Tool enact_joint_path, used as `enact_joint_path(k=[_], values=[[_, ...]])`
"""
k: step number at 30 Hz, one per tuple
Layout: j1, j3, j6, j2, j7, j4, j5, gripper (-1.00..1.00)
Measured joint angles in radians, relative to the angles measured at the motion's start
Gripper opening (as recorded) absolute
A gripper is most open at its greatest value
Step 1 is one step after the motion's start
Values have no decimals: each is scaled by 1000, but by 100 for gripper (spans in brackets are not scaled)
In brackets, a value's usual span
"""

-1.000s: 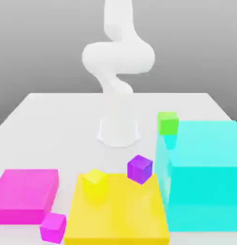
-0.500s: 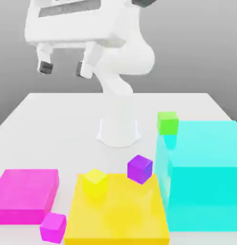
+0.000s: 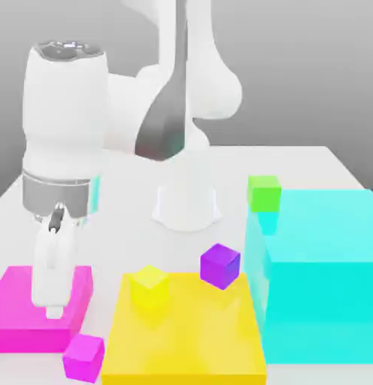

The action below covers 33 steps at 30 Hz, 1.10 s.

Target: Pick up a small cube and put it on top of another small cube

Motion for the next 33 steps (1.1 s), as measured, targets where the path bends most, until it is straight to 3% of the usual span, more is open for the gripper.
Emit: enact_joint_path(k=[5, 9, 10, 17, 24, 33], values=[[-14, -12, 67, 127, 115, -19, 89, 0], [9, -46, 172, 266, 156, 4, 73, 0], [18, -57, 198, 300, 163, 11, 65, -100], [19, -59, 205, 305, 163, 12, 65, -100], [-23, -10, 62, 136, 79, -7, 106, -100], [105, 75, -79, -144, 228, -140, 145, -100]])
